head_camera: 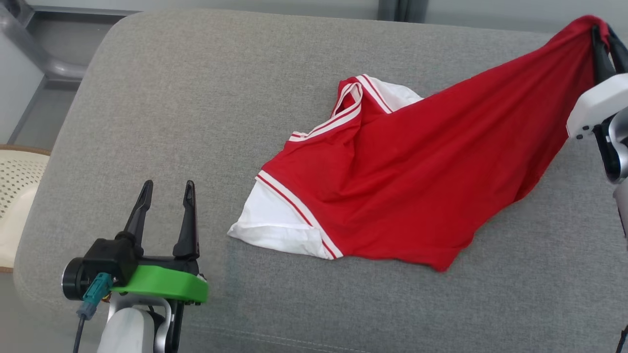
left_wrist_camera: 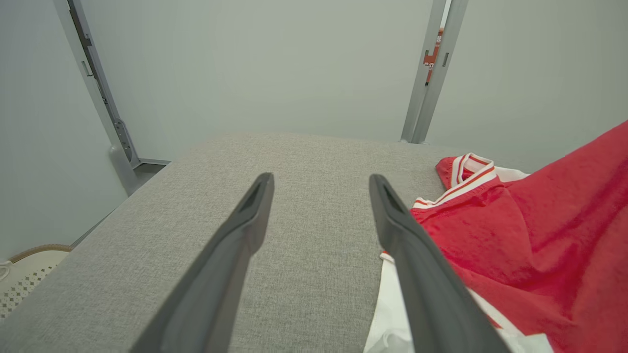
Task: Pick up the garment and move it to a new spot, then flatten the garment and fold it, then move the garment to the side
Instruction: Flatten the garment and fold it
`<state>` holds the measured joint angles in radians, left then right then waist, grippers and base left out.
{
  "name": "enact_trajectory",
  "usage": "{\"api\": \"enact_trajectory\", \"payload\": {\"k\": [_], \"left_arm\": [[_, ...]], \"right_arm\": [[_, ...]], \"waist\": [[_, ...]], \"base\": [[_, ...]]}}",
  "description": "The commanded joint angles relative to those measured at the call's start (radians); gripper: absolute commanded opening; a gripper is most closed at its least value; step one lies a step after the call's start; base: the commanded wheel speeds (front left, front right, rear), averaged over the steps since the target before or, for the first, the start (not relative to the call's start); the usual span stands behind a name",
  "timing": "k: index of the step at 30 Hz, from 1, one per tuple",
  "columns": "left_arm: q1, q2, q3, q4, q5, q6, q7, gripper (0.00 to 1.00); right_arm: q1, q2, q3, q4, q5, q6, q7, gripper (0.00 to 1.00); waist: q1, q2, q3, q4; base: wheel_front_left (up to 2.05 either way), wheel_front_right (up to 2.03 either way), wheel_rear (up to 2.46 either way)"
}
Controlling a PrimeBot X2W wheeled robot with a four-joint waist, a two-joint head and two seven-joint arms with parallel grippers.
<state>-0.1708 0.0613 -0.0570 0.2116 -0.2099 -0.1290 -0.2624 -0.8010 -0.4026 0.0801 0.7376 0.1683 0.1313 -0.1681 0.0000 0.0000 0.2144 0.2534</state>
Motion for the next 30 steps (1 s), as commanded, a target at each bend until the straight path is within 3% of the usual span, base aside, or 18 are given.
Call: {"api": "enact_trajectory", "payload": {"k": [1, 2, 3, 4, 10, 15, 23, 30], "left_arm": [[-0.016, -0.002, -0.001, 0.003, -0.012, -0.003, -0.003, 1.00], [-0.016, -0.003, -0.003, 0.004, -0.012, -0.003, -0.003, 1.00], [-0.017, -0.004, -0.006, 0.006, -0.011, -0.003, -0.003, 1.00], [-0.019, -0.004, -0.009, 0.008, -0.010, -0.003, -0.003, 1.00], [-0.006, -0.006, -0.008, 0.017, -0.003, -0.003, -0.003, 1.00], [0.019, 0.008, 0.008, 0.018, 0.006, -0.003, -0.003, 1.00], [0.046, 0.023, 0.032, 0.010, 0.008, -0.003, -0.003, 1.00], [0.058, 0.026, 0.041, 0.012, 0.012, -0.003, -0.003, 1.00]], "right_arm": [[-0.024, 0.000, 0.004, 0.016, -0.009, -0.001, -0.002, 0.00], [-0.032, 0.005, 0.008, 0.028, -0.012, -0.001, 0.000, 0.00], [-0.040, 0.008, 0.018, 0.045, -0.023, -0.001, 0.005, 0.57], [-0.047, 0.009, 0.025, 0.058, -0.028, -0.001, 0.002, 1.00], [-0.036, 0.034, 0.050, 0.099, -0.023, -0.001, -0.062, 1.00], [0.042, 0.058, 0.057, 0.045, -0.004, -0.001, -0.092, 1.00], [0.296, 0.089, 0.036, -0.205, 0.033, -0.001, -0.096, 1.00], [0.548, 0.165, -0.030, -0.417, 0.031, -0.001, -0.097, 1.00]], "waist": [[0.0000, 0.0000, 0.011, 0.018], [0.0000, 0.0000, 0.012, 0.020], [0.0000, 0.0000, 0.012, 0.024], [0.0000, 0.0000, 0.012, 0.026], [0.0000, 0.0000, -0.016, 0.010], [0.0000, 0.0000, -0.047, -0.031], [0.0000, 0.0000, -0.064, -0.098], [0.0000, 0.0000, -0.070, -0.121]], "base": [[0.00, 0.00, 0.00], [0.00, 0.00, 0.00], [0.00, 0.00, 0.00], [0.00, 0.00, 0.00], [0.00, 0.00, 0.00], [0.00, 0.00, 0.00], [0.00, 0.00, 0.00], [0.00, 0.00, 0.00]]}}
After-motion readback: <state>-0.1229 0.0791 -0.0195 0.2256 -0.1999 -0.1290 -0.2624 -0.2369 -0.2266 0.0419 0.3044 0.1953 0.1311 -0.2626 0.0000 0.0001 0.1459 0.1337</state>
